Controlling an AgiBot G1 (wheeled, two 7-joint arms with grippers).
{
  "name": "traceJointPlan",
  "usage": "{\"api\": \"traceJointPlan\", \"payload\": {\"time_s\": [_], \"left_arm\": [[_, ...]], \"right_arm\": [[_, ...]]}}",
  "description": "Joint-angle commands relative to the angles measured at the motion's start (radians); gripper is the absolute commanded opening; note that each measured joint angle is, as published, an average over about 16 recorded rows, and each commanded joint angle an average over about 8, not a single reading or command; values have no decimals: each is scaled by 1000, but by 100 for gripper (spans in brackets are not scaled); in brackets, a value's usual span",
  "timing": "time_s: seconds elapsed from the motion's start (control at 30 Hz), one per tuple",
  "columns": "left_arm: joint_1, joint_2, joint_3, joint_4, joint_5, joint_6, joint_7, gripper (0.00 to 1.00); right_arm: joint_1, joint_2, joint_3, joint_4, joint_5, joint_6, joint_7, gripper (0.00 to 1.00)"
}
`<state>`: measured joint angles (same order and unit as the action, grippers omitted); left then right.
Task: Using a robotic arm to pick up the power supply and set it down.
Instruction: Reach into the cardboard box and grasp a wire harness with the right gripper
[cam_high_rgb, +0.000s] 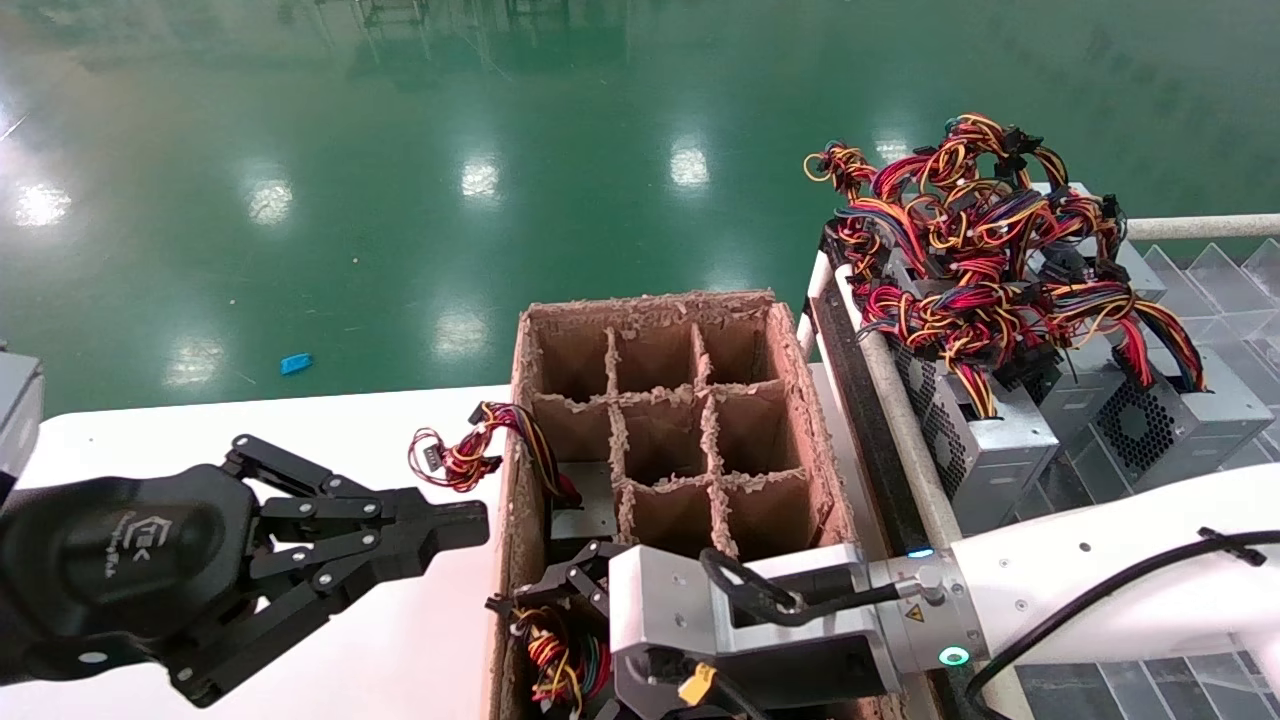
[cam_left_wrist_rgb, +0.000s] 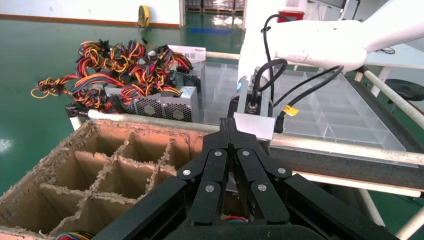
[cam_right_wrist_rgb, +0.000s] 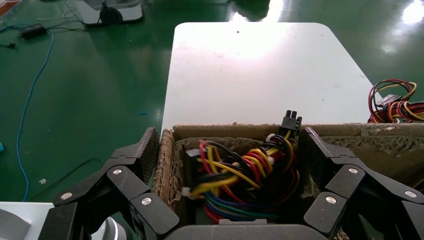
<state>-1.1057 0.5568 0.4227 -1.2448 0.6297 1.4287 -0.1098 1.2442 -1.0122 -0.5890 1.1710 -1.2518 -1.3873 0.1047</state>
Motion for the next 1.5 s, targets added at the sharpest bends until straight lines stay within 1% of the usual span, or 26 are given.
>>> {"api": "traceJointPlan", "payload": {"time_s": [0.03, 0.13, 0.3, 0.73, 0.77, 0.8, 0.83, 1.0, 1.03, 1.07, 1.1, 1.5], "left_arm": [[0, 0, 0, 0, 0, 0, 0, 0], [0, 0, 0, 0, 0, 0, 0, 0], [0, 0, 0, 0, 0, 0, 0, 0], [0, 0, 0, 0, 0, 0, 0, 0], [0, 0, 0, 0, 0, 0, 0, 0], [0, 0, 0, 0, 0, 0, 0, 0], [0, 0, 0, 0, 0, 0, 0, 0], [0, 0, 0, 0, 0, 0, 0, 0], [0, 0, 0, 0, 0, 0, 0, 0], [0, 0, 0, 0, 0, 0, 0, 0], [0, 0, 0, 0, 0, 0, 0, 0], [0, 0, 0, 0, 0, 0, 0, 0]], "right_arm": [[0, 2, 3, -8, 6, -3, -4, 82], [0, 10, 11, -10, 18, -4, 0, 91], [2, 25, 19, -6, 24, -4, 7, 100], [-4, 45, 14, 41, -19, 32, 28, 100], [-4, 45, 13, 44, -22, 34, 29, 98], [-5, 45, 12, 46, -25, 36, 29, 91], [-6, 44, 11, 48, -28, 38, 30, 81], [-7, 43, 6, 56, -47, 50, 29, 18], [-7, 43, 6, 57, -49, 52, 29, 8], [-7, 42, 6, 58, -52, 54, 28, 2], [-7, 42, 5, 59, -54, 56, 28, 0], [-11, 44, 4, 72, -69, 72, 27, 0]]}}
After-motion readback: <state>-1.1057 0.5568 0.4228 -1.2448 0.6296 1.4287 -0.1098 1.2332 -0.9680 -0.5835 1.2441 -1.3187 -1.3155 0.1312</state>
